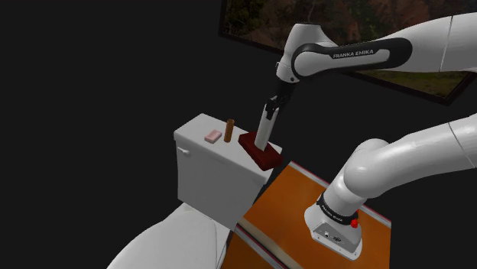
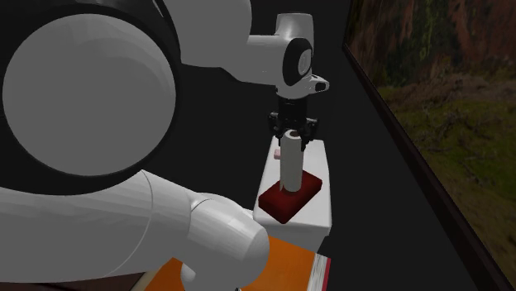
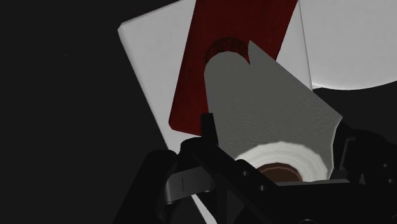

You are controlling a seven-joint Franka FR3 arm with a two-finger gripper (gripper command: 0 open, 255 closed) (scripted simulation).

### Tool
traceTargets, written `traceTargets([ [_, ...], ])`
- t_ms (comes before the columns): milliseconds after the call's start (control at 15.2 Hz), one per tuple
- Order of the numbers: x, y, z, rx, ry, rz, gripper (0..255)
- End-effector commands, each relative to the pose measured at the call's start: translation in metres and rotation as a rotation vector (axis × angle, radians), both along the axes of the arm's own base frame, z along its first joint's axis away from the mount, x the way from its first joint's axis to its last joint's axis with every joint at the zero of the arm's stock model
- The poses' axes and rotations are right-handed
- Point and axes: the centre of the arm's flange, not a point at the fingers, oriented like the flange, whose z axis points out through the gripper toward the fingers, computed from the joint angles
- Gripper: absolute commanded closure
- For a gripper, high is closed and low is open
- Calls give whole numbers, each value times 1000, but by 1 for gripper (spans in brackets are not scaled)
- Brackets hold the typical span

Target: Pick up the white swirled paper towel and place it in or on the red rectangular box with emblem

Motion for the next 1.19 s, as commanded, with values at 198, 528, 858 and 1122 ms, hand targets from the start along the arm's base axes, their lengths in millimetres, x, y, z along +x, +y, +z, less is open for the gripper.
traceTargets([
  [198,0,0,-2,0,4,0,0],
  [528,-1,1,11,0,4,0,0],
  [858,-2,3,48,0,4,0,0],
  [1122,-2,3,48,0,4,0,0],
])
